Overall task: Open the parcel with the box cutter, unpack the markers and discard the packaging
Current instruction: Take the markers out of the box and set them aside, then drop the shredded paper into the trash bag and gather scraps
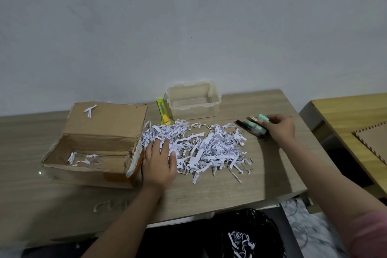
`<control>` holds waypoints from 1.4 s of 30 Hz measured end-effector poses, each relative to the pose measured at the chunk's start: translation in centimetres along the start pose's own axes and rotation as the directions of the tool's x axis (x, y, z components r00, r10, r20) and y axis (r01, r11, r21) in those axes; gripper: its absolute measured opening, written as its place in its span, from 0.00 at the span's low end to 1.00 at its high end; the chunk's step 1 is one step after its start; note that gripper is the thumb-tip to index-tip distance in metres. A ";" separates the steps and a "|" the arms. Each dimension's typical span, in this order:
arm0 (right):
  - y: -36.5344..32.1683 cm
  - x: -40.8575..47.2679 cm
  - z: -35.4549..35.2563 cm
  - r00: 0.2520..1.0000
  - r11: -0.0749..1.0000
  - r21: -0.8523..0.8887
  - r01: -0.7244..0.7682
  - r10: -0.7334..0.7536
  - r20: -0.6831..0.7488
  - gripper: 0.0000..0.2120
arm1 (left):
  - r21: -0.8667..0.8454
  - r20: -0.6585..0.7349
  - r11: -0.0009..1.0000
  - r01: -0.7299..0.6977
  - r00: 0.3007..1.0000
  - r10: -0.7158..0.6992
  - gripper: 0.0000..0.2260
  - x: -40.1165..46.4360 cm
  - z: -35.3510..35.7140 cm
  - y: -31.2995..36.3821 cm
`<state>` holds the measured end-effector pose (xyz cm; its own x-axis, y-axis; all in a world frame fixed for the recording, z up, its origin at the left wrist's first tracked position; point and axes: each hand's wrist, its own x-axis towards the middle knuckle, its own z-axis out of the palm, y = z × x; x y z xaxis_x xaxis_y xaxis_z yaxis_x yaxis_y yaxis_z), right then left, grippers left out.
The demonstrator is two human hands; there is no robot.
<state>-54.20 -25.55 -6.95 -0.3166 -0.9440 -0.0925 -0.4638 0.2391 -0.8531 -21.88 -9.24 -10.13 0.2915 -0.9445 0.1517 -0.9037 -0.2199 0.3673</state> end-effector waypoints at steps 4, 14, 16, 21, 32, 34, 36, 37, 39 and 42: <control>-0.2 -0.9 -0.2 0.996 0.993 -0.079 0.090 -0.089 0.017 0.19 | 0.004 0.014 1.000 -0.003 1.000 0.003 0.29 -0.1 -0.1 0.2; -2.0 -9.3 3.8 0.820 0.809 -0.155 0.567 -0.538 0.196 0.13 | 0.062 -0.003 0.995 -0.083 0.997 0.083 0.25 -0.7 -0.7 0.4; -1.5 -10.3 4.8 0.833 0.827 -0.154 0.541 -0.500 0.238 0.18 | 0.065 -0.010 0.993 -0.100 0.995 0.100 0.25 -0.9 -0.9 0.3; -0.7 -11.2 6.7 0.896 0.903 -0.138 0.407 -0.365 0.254 0.29 | 0.001 0.020 0.993 -0.114 0.993 0.114 0.27 -0.7 -0.8 0.7; -2.3 -12.9 9.4 0.851 0.897 -0.046 0.441 -0.401 0.338 0.27 | -0.331 0.153 0.943 -0.028 0.985 0.083 0.23 0.5 -1.3 2.0; -2.8 -13.2 9.7 0.842 0.889 -0.035 0.456 -0.418 0.342 0.25 | -0.347 0.121 0.937 -0.036 0.989 0.083 0.22 0.4 -1.5 2.1; -3.1 -13.3 9.9 0.835 0.881 -0.022 0.472 -0.439 0.330 0.24 | -0.352 0.079 0.934 -0.052 0.993 0.085 0.22 0.3 -1.9 2.2; -3.3 -13.3 9.9 0.836 0.880 -0.015 0.475 -0.446 0.320 0.23 | -0.345 0.056 0.937 -0.061 0.995 0.085 0.23 0.3 -2.0 2.3; -3.5 -13.3 9.8 0.841 0.881 -0.009 0.473 -0.448 0.302 0.22 | -0.316 0.014 0.946 -0.068 0.997 0.076 0.24 0.3 -2.5 2.5; -3.7 -13.1 9.6 0.846 0.869 -0.064 0.491 -0.458 0.271 0.21 | -0.284 -0.048 0.956 -0.071 0.997 0.060 0.27 0.4 -3.0 2.9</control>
<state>-40.41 -16.22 -7.49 0.1690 -0.9703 0.1734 -0.6111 -0.2411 -0.7540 -23.45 -9.52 -6.24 0.2520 -0.9429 0.2176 -0.7959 -0.0740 0.6009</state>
